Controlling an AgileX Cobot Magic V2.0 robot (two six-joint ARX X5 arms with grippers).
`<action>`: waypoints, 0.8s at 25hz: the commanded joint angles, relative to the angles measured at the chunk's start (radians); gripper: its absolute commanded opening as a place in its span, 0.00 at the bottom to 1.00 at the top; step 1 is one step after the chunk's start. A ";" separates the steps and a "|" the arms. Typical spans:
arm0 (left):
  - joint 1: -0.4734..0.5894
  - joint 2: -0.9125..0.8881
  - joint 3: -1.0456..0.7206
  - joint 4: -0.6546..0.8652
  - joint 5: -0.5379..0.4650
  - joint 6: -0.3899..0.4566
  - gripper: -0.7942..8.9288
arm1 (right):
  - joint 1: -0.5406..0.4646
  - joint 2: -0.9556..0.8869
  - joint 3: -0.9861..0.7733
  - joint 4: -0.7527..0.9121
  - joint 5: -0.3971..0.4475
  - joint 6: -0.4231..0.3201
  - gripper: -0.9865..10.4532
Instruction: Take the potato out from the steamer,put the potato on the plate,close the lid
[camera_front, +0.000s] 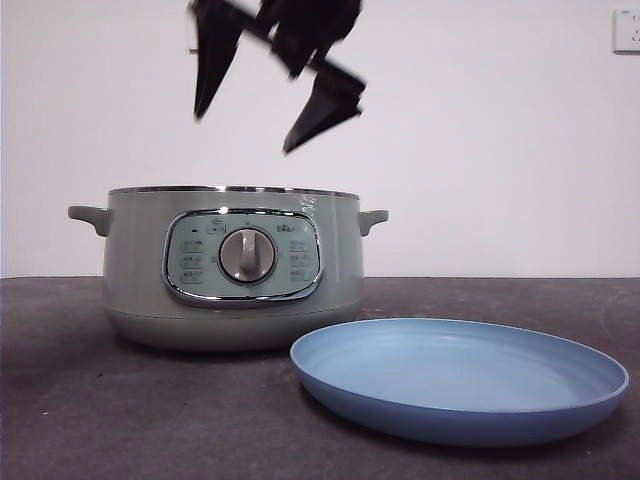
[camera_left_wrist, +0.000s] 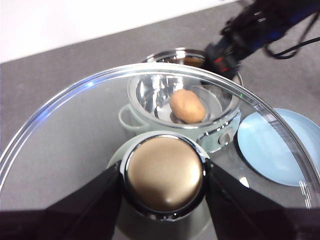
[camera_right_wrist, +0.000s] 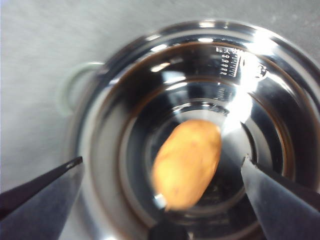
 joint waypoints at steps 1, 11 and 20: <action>0.002 -0.004 0.008 0.034 0.004 -0.010 0.07 | 0.006 0.068 0.017 0.016 0.036 0.006 0.66; 0.002 -0.004 0.008 0.033 0.006 -0.007 0.07 | 0.011 0.164 0.018 0.088 0.076 0.014 0.66; 0.002 -0.004 0.008 0.026 0.011 0.005 0.07 | 0.015 0.236 0.018 0.124 0.080 0.033 0.66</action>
